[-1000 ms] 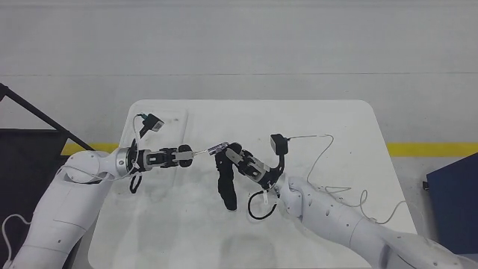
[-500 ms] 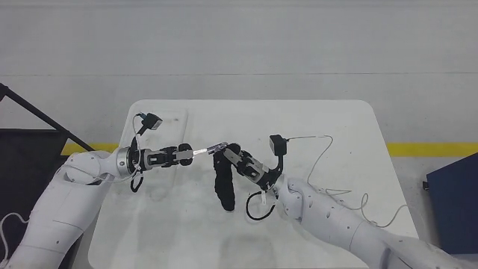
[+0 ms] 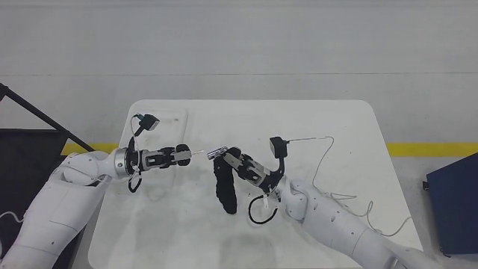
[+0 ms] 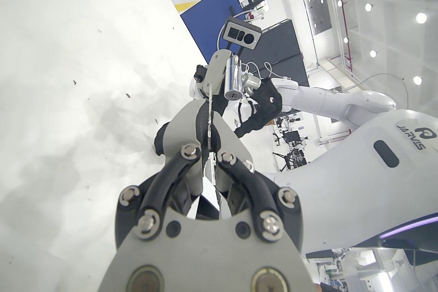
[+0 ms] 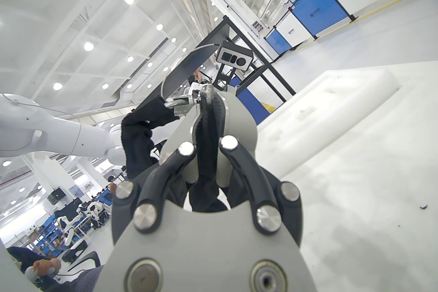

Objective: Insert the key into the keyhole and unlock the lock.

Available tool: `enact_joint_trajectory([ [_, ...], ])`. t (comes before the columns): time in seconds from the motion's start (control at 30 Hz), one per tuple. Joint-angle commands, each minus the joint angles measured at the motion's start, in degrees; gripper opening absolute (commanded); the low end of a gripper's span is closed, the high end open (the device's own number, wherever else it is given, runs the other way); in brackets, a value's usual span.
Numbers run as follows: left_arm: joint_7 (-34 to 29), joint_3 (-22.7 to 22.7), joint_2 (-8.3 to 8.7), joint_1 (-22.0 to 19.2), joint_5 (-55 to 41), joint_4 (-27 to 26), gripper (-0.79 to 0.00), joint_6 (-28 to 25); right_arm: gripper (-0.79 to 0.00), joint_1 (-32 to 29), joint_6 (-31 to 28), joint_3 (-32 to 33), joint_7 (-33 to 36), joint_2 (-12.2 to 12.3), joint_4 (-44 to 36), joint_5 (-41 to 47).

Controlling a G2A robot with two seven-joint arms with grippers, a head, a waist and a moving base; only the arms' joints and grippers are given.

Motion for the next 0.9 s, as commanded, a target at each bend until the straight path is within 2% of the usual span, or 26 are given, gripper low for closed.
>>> enact_joint_trajectory([
  [0.0,0.51,0.39,0.35,0.19,0.14,-0.28,-0.785,-0.5,-0.785,-0.56,-0.11,0.91,0.92,-0.02,-0.2,0.09],
  [0.53,3.22,2.41,3.98,1.77,-2.38,-3.39,-0.785,-3.21,-0.785,-0.77,-0.13,1.23,1.21,-0.03,-0.24,0.22],
  [0.87,3.52,6.25,4.68,0.08,-5.21,-2.09,-0.785,-3.51,-0.785,-0.77,-0.13,1.23,1.21,-0.03,-0.24,0.22],
])
